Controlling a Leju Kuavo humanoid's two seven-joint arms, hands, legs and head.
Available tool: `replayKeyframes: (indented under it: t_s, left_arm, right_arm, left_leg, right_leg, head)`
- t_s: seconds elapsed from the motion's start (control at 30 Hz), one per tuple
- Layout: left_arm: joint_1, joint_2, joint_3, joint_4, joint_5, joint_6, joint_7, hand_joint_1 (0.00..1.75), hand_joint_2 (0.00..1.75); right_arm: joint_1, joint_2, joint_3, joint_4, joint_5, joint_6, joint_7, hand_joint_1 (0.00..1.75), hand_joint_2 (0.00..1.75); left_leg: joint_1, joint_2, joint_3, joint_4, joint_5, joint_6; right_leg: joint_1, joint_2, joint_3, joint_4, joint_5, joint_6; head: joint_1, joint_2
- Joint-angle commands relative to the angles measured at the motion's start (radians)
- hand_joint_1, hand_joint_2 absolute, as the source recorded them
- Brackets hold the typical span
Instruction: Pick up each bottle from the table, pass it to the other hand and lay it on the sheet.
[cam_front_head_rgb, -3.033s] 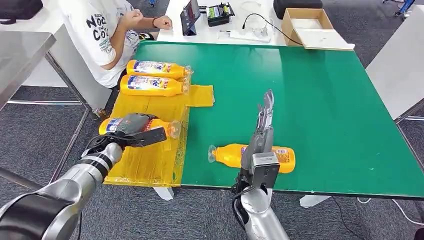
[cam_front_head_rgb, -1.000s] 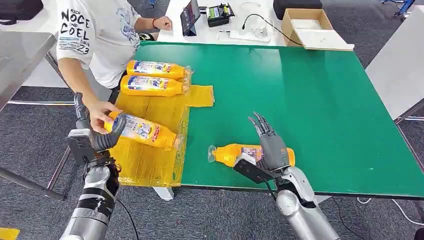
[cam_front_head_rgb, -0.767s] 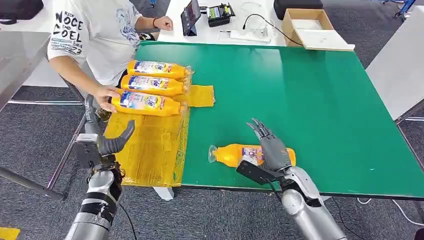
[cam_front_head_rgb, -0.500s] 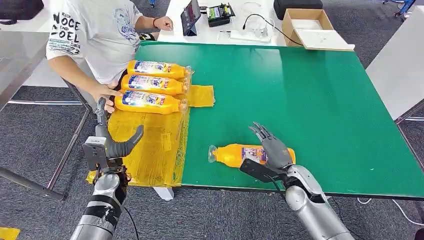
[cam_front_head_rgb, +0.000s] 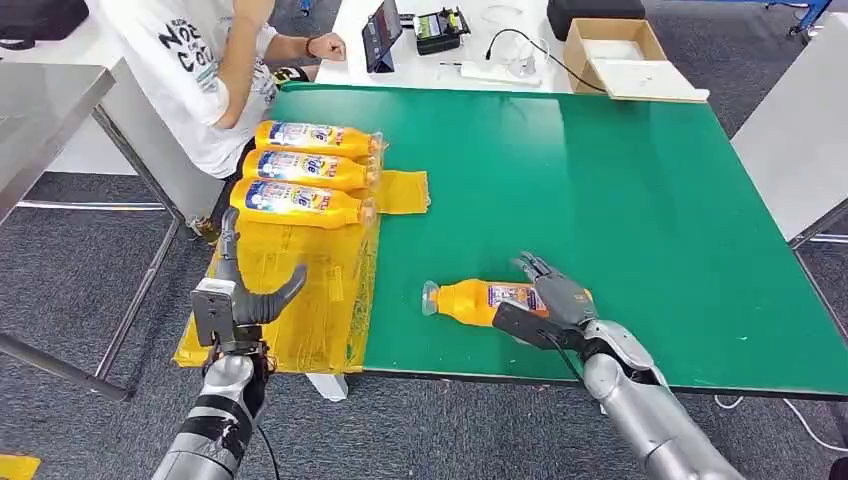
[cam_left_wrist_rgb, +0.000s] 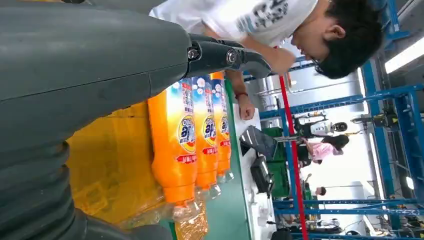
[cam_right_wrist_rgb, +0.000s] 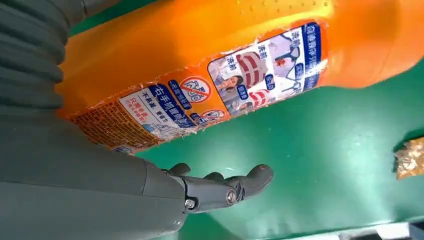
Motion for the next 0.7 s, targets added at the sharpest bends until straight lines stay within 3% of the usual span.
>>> replayKeyframes:
  t_s: [0.03, 0.17, 0.4, 0.7]
  left_arm:
    - [-0.025, 0.005, -0.008, 0.092, 0.015, -0.008, 0.003, 0.00, 1.75]
    - [-0.032, 0.003, -0.002, 0.115, 0.035, -0.026, 0.012, 0.00, 1.75]
    - [-0.032, 0.003, -0.002, 0.116, 0.036, -0.025, 0.013, 0.00, 1.75]
    - [-0.050, -0.002, 0.006, 0.163, 0.064, -0.046, 0.019, 0.00, 1.75]
  right_arm:
    - [-0.094, -0.033, 0.102, 0.159, 0.000, 0.085, 0.029, 0.00, 1.75]
    - [-0.158, -0.050, 0.165, 0.215, -0.014, 0.140, 0.052, 0.00, 1.75]
    - [-0.163, -0.053, 0.178, 0.219, -0.009, 0.146, 0.061, 0.00, 1.75]
    - [-0.246, -0.087, 0.301, 0.264, -0.072, 0.260, 0.092, 0.00, 1.75]
  left_leg:
    - [0.000, 0.001, 0.004, -0.002, 0.000, 0.002]
    - [0.000, 0.002, 0.003, -0.001, 0.000, 0.002]
    - [0.000, 0.003, 0.009, -0.003, 0.000, 0.003]
    - [0.000, 0.001, 0.007, -0.003, 0.000, 0.003]
  right_leg:
    - [0.001, -0.001, 0.004, -0.002, 0.000, -0.002]
    - [0.000, 0.000, 0.003, -0.001, 0.000, -0.001]
    - [0.001, -0.001, 0.009, -0.004, 0.000, -0.003]
    - [0.001, -0.003, 0.008, -0.003, 0.000, -0.003]
  head:
    - [0.000, 0.000]
    - [0.000, 0.000]
    - [0.000, 0.000]
    - [0.000, 0.000]
